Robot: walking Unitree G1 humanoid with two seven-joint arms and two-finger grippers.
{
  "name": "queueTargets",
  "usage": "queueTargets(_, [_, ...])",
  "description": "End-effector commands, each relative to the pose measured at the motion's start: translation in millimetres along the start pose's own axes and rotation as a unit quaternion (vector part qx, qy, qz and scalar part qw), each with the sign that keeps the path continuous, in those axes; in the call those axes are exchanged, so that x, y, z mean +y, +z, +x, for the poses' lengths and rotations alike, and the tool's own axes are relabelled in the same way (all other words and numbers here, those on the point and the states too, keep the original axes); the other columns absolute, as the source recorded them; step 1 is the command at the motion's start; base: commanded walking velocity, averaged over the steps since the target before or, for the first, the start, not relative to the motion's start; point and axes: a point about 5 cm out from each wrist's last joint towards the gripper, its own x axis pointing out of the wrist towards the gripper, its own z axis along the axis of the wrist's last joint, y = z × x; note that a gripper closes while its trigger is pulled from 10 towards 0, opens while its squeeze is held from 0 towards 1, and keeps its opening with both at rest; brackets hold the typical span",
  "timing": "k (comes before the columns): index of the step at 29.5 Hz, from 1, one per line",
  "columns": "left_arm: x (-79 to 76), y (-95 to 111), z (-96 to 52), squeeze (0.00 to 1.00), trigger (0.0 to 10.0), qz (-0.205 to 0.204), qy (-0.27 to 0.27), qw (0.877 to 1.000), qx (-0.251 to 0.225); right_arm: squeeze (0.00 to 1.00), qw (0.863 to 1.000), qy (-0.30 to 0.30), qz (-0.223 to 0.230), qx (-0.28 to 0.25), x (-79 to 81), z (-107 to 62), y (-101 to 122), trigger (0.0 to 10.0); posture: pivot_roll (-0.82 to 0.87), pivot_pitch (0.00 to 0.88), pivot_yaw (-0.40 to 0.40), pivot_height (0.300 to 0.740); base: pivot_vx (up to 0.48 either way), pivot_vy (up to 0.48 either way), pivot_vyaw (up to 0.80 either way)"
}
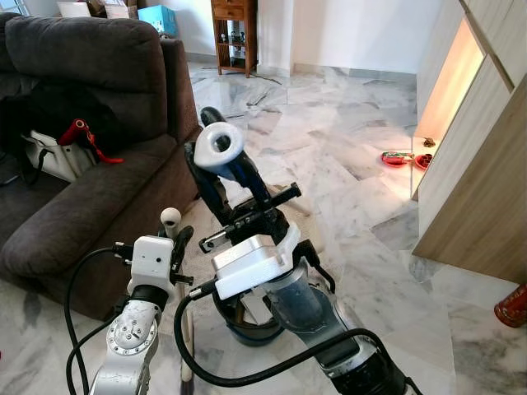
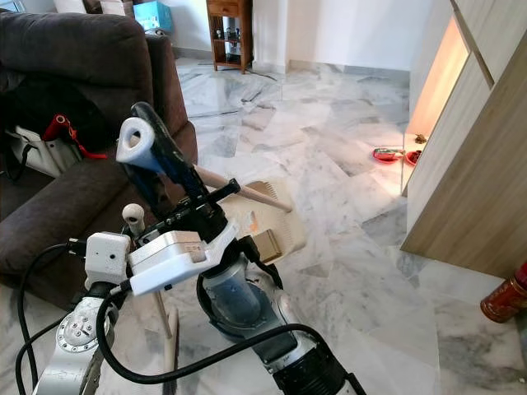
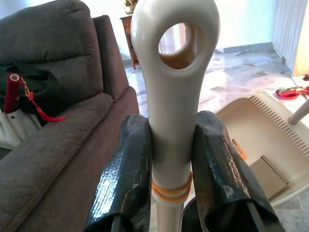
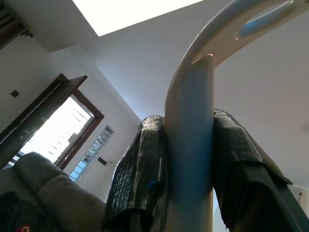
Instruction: Sweep floor
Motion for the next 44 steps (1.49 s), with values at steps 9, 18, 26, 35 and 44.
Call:
queueTargets(9, [-0.4,16.2,6.1,0.0,10.0,0.001,0.002,0.999,-0.038,0.0,0.998,0.004,-0.008,-0.061,-1.4,8.4,18.0,10.0,0.0,0.0,0.027,0.74,0.0,0.0,0.0])
queueTargets(18, [-1.0,16.9,6.9,0.0,10.0,0.0,0.002,0.999,-0.039,0.0,0.998,0.007,-0.018,-0.06,-0.7,6.7,16.3,10.0,0.0,0.0,0.028,0.74,0.0,0.0,0.0])
queueTargets(26, [-3.7,16.4,8.0,0.0,10.0,-0.004,0.0,0.999,-0.039,0.0,0.998,0.003,-0.053,-0.023,-14.7,-0.5,-4.2,10.0,-0.01,0.0,0.027,0.74,0.0,0.0,0.0])
queueTargets(35, [-8.2,16.5,10.6,0.0,10.0,-0.011,-0.01,0.999,-0.04,0.0,0.986,-0.048,-0.124,0.102,-62.1,-28.8,-56.3,10.0,-0.02,0.0,0.026,0.74,0.0,0.0,0.0])
queueTargets(44, [-9.4,15.9,9.6,0.0,10.0,-0.01,-0.019,0.999,-0.039,0.0,0.957,-0.098,-0.162,0.22,-99.1,-73.0,-90.6,10.0,-0.02,0.0,0.027,0.74,0.0,0.0,0.0])
